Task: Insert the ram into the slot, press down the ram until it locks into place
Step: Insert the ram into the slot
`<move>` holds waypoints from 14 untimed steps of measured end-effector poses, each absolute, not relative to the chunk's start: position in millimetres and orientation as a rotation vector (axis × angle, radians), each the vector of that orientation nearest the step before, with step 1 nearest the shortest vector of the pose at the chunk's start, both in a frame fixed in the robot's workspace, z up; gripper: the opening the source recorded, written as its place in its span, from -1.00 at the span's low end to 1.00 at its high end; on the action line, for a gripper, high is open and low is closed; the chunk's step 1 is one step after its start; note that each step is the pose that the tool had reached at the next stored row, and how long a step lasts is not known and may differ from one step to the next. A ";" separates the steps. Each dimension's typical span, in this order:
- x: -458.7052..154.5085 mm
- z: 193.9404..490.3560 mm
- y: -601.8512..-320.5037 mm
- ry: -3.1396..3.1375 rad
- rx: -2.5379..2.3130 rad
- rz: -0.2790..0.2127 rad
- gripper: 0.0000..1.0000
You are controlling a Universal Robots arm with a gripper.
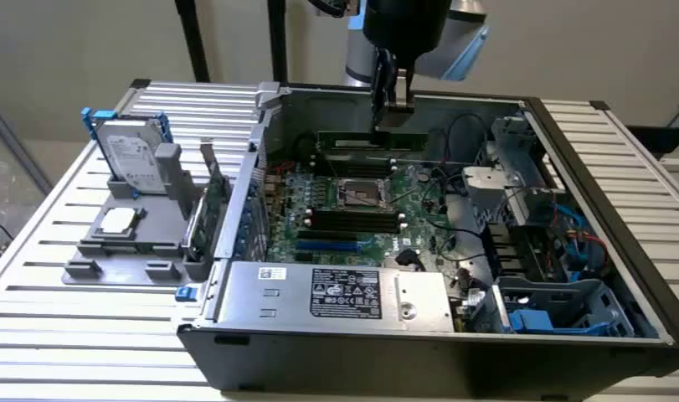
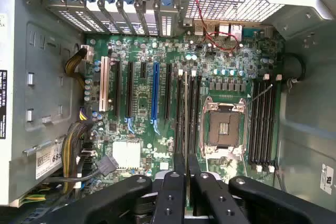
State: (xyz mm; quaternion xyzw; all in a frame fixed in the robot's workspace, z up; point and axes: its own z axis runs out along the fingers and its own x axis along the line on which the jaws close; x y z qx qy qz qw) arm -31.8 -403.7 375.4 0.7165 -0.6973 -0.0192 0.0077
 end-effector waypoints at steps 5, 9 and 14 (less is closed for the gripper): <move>-31.8 375.4 -403.7 -2.180 2.240 -0.060 -0.74; -31.8 375.3 -403.7 -2.180 2.240 -0.060 -0.74; -32.2 368.3 -403.7 -2.241 2.180 -0.061 -0.74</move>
